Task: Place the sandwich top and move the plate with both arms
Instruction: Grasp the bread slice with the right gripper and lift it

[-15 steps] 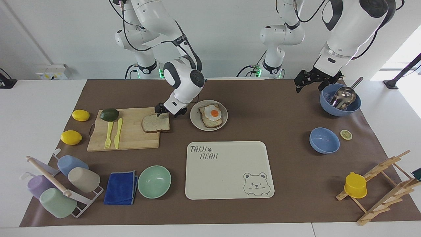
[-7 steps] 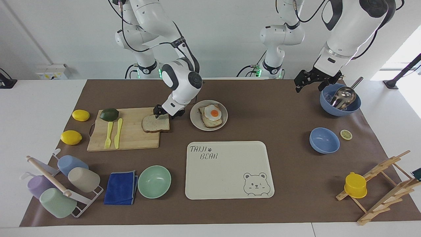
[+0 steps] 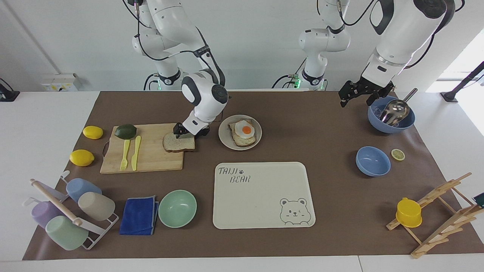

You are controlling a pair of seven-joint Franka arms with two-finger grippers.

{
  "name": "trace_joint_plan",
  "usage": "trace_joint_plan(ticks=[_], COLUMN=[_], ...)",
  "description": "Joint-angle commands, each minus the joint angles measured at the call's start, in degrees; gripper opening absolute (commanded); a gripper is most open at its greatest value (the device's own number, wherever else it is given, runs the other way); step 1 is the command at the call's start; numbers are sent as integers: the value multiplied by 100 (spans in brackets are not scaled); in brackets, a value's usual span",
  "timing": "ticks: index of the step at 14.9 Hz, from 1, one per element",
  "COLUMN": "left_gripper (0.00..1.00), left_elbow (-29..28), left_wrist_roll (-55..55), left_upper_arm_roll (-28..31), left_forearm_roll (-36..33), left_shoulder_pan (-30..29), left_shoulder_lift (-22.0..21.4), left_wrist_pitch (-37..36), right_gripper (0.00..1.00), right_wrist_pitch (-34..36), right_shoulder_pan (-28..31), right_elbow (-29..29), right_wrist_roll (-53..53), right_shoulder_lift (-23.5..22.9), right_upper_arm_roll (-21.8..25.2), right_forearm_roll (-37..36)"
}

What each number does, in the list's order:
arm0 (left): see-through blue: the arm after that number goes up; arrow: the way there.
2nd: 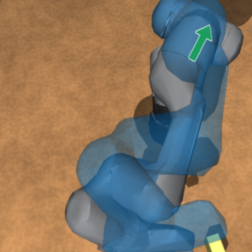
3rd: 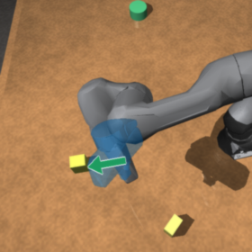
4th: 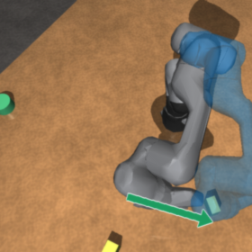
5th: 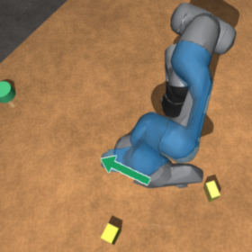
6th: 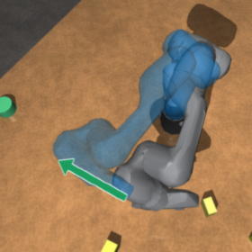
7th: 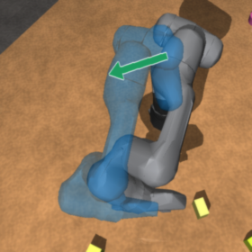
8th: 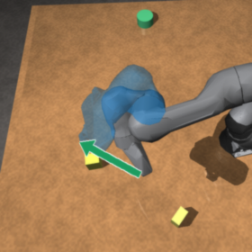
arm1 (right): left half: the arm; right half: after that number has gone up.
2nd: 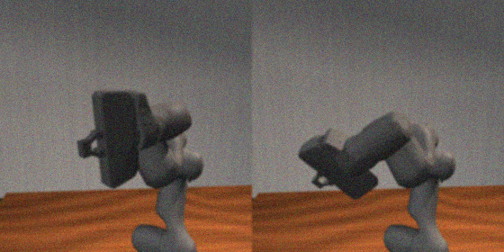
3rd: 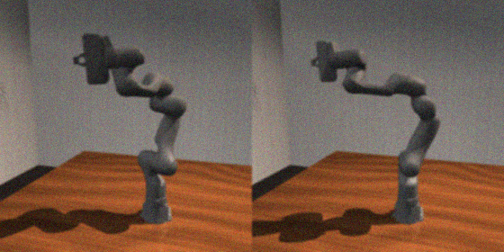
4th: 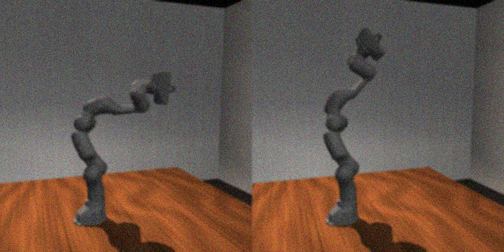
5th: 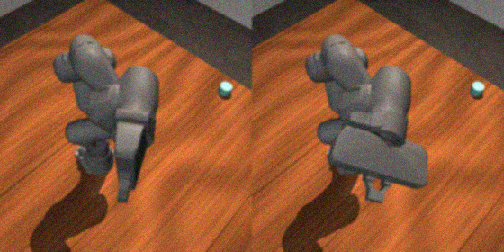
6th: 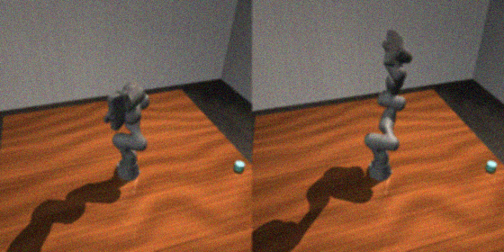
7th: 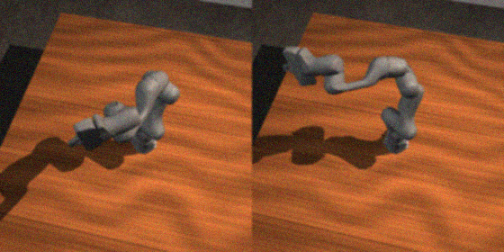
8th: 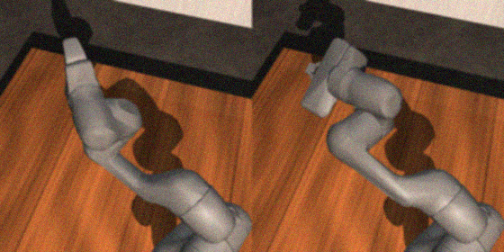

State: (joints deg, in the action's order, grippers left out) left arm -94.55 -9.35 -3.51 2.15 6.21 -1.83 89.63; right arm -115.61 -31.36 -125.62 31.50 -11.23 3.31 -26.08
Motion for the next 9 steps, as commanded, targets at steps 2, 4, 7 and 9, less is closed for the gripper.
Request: trace_joint_plan(ticks=[2,4,7,9], left_gripper=[100,100,100,100], left_elbow=[-55,-55,-55,-46], left_wrist_roll=[21,21,21,21], left_upper_arm_roll=[-44,-44,-70,-62], left_forearm_roll=[-101,-101,-101,-101], left_shoulder_pan=[3,3,30,118], left_shoulder_lift=[-19,-19,-2,-1], left_wrist_pitch=[133,186,352,362], right_gripper=[0,0,0,0], right_wrist_pitch=[81,370,1116,1906], right_shoulder_pan=[16,-98,-501,-1080], right_elbow=[37,257,905,1800], right_wrist_roll=[32,31,31,14], right_shoulder_lift=[42,16,-72,-238], right_upper_arm_roll=[-32,-41,-41,-41], right_forearm_roll=[-204,-204,-196,-73])
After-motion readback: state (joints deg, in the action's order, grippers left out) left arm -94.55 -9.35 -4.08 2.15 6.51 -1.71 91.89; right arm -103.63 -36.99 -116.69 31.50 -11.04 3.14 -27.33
